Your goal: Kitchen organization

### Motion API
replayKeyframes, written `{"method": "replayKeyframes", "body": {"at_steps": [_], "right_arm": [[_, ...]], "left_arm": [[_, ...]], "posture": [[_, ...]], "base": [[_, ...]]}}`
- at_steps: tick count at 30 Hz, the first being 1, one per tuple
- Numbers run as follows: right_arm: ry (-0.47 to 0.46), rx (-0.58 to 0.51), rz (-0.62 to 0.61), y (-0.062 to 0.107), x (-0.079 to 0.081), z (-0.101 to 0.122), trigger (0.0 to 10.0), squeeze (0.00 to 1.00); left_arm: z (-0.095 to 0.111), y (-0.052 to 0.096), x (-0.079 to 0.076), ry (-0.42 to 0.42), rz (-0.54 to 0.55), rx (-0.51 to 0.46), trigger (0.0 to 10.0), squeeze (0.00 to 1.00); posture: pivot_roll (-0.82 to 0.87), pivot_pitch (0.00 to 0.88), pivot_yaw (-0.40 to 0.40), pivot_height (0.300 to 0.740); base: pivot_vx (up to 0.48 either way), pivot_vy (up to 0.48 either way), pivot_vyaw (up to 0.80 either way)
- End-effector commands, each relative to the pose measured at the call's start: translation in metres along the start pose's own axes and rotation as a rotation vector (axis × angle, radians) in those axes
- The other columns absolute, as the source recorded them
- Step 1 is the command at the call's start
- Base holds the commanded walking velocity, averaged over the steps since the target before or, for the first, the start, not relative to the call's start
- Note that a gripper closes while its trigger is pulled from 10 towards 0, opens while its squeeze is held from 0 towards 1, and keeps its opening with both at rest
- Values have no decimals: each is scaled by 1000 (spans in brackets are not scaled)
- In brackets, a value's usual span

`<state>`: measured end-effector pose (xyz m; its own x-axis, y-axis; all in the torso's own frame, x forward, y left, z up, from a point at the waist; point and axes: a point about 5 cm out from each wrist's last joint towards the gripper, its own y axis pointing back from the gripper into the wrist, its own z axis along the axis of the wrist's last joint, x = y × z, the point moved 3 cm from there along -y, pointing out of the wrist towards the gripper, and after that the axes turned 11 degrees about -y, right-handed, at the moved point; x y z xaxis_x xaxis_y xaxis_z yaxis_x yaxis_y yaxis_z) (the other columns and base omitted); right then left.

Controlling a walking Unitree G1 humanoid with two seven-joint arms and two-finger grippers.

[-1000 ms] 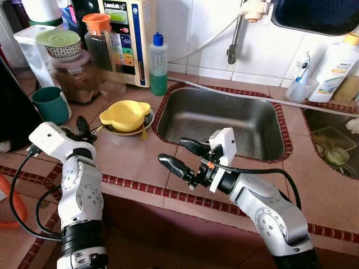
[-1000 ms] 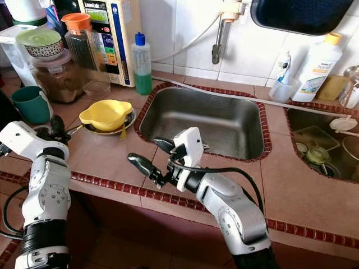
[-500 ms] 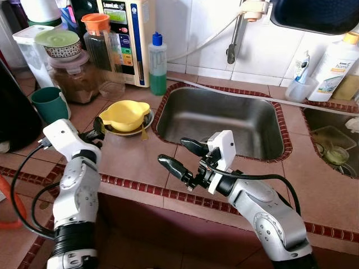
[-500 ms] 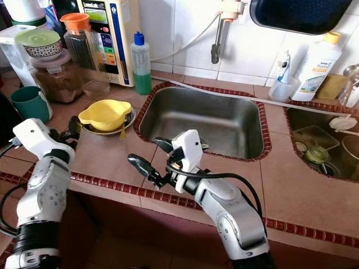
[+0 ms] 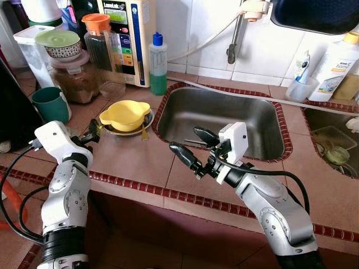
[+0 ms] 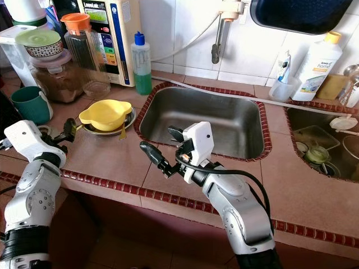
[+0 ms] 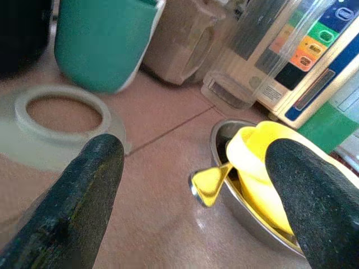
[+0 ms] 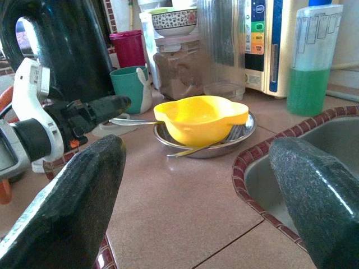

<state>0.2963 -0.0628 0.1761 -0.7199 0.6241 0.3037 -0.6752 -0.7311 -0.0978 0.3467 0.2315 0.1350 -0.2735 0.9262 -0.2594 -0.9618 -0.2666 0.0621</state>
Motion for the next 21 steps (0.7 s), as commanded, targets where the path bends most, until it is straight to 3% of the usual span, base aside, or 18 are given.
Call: {"method": "replayKeyframes", "body": {"at_steps": [1, 7, 16, 17, 21], "right_arm": [[18, -9, -4, -1, -2, 4, 10000, 0], [16, -6, 6, -3, 0, 3, 10000, 0], [13, -10, 5, -3, 2, 2, 10000, 0], [12, -10, 5, -3, 3, 2, 10000, 0], [12, -13, 3, -3, 3, 2, 10000, 0]], "left_arm": [[1, -1, -2, 17, 8, 1, 10000, 1000], [-11, -5, -2, 61, 20, 50, 10000, 1000], [-7, -16, -7, 86, 19, 48, 10000, 992], [-6, -18, -8, 90, 16, 45, 10000, 0], [-3, -22, -13, 114, -4, 36, 10000, 0]], "posture": [[28, 36, 6, 740], [24, 37, 9, 740], [21, 40, 16, 740], [19, 41, 17, 740], [16, 43, 21, 740]], "base": [[0, 0, 0], [0, 0, 0], [0, 0, 0], [0, 0, 0], [0, 0, 0]]}}
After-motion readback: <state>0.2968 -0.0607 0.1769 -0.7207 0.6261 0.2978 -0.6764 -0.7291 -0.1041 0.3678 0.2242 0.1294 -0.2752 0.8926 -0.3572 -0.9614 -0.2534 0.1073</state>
